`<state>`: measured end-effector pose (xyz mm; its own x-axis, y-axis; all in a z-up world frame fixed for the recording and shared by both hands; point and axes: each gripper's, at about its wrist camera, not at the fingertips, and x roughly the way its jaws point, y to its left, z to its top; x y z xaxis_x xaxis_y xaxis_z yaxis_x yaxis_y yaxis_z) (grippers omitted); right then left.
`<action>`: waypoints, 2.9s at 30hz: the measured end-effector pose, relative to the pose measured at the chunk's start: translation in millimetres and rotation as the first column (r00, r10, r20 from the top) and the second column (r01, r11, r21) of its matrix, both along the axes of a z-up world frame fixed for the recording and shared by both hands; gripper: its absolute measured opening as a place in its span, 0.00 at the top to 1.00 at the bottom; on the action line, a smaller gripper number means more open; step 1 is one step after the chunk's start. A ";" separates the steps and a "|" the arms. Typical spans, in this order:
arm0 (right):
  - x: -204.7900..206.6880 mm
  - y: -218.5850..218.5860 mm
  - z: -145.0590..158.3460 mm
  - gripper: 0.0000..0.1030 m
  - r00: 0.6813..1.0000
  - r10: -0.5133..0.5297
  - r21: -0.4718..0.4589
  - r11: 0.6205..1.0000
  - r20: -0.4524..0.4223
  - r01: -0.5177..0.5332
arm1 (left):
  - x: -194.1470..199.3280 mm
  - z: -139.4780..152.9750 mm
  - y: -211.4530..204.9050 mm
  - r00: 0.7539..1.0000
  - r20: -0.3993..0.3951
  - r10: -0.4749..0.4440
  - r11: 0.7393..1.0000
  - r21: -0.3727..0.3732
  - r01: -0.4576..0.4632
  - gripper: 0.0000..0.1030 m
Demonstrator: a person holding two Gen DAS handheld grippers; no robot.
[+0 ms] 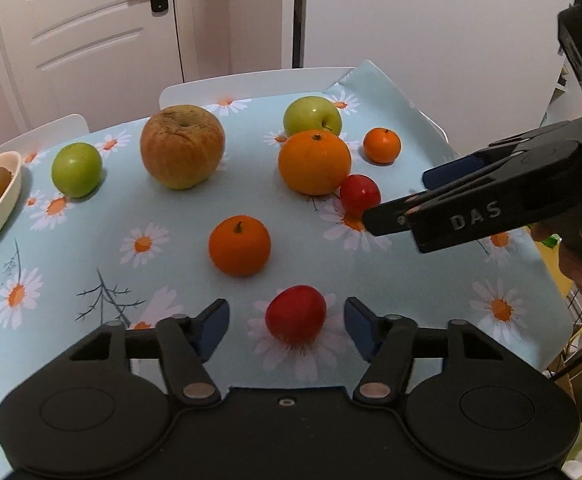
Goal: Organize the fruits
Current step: 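Close the left gripper on a red cherry tomato while the right gripper grasps another, then carry both red tomatoes to the bowl and lower them beside the kiwi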
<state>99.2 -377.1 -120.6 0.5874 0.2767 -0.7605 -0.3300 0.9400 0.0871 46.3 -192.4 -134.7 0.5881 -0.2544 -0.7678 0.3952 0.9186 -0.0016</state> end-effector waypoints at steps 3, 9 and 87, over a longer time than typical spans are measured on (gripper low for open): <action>2.7 2.9 -3.5 0.15 1.000 0.003 -0.002 1.000 -0.003 -0.003 | 0.8 -4.5 -4.0 1.000 -0.007 -0.025 1.000 0.014 0.025 0.54; 9.6 8.5 -7.8 0.18 1.000 0.007 -0.009 1.000 -0.009 -0.007 | -2.4 -3.7 -5.3 0.998 0.016 -0.067 0.997 0.048 0.066 0.65; 100.8 306.5 99.5 0.56 0.996 0.070 0.063 0.995 0.057 -0.074 | 135.0 100.7 318.1 0.952 0.167 0.258 0.963 0.030 -0.266 0.65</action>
